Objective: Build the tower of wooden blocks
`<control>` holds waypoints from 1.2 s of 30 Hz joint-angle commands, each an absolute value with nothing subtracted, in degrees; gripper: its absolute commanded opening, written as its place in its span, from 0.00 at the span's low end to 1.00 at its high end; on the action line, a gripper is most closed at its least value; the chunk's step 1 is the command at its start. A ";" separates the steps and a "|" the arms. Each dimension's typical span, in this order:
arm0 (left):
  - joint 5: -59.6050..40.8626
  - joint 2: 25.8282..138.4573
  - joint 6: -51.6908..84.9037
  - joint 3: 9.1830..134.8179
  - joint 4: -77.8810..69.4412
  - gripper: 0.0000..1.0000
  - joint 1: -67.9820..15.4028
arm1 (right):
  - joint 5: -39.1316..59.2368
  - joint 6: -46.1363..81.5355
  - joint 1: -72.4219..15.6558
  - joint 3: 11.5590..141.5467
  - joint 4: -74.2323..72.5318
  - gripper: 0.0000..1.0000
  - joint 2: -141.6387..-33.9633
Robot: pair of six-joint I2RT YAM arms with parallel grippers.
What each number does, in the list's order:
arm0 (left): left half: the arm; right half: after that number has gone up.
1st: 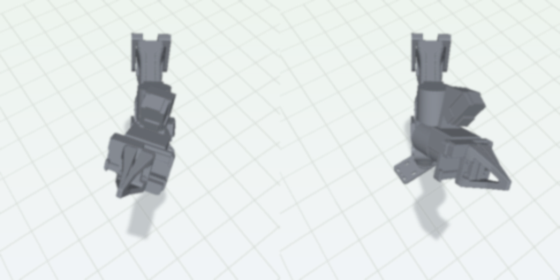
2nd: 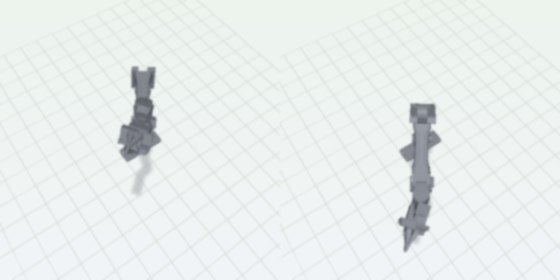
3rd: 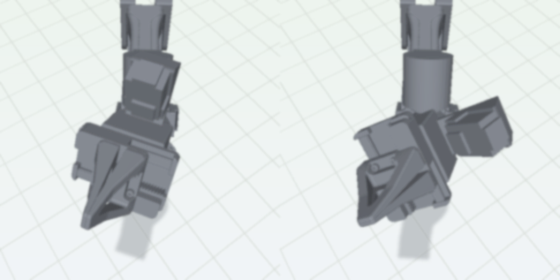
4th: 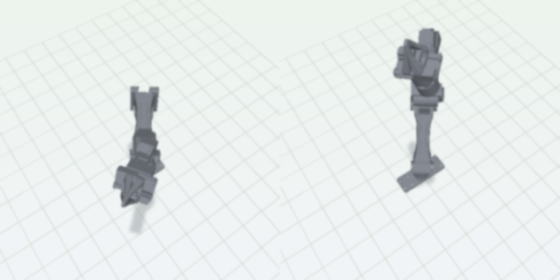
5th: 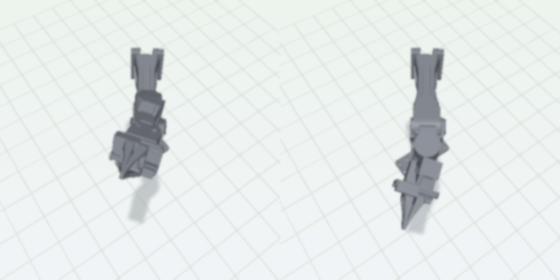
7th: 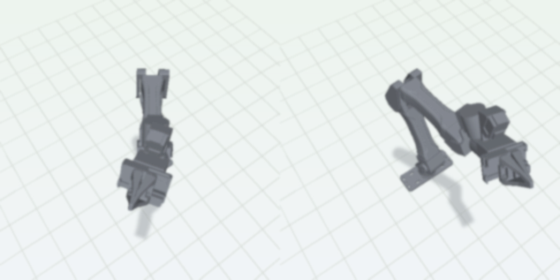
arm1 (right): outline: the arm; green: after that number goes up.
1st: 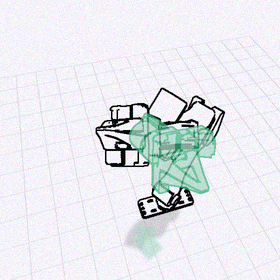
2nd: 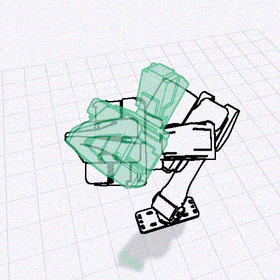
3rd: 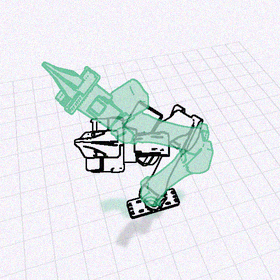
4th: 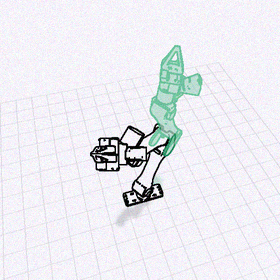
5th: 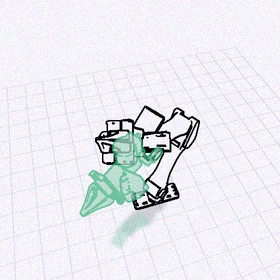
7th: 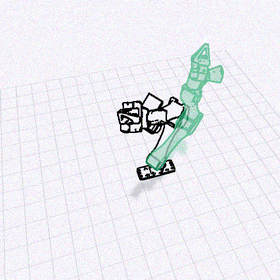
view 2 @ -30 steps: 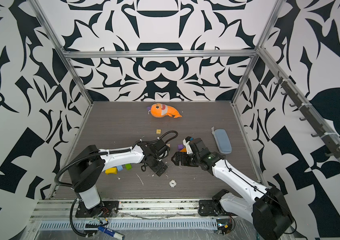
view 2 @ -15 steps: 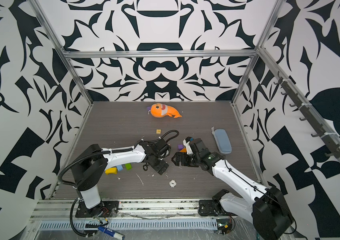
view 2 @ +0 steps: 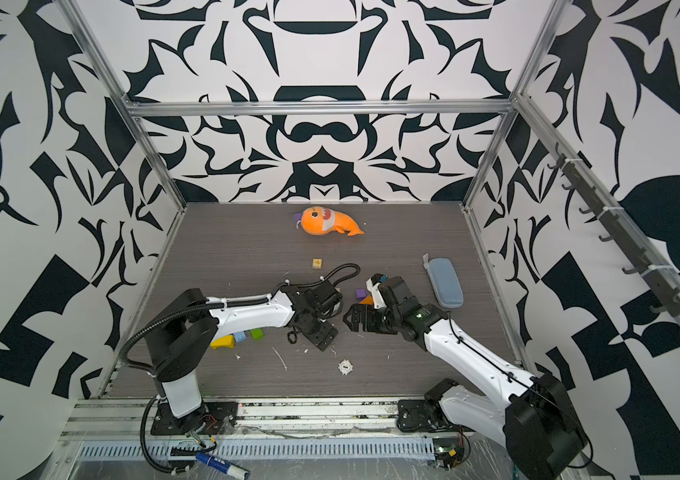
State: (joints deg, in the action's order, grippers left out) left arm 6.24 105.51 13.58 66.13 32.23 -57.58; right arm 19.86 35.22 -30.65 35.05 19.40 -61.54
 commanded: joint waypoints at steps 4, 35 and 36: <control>7.38 106.93 14.94 66.97 33.35 0.91 -57.88 | 19.78 35.80 -30.36 35.07 18.24 0.99 -60.91; 15.69 109.67 47.86 80.55 44.57 0.61 -57.83 | 13.34 36.18 -27.95 40.91 28.38 0.98 -57.07; 15.44 110.06 48.50 80.66 44.35 0.61 -57.83 | 13.24 36.31 -27.86 41.00 28.23 0.98 -56.92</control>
State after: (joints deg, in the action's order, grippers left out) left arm 14.09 108.68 43.57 79.18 41.01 -57.76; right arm 14.11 36.32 -28.18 38.59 27.18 -57.67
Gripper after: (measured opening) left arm 0.781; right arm 0.982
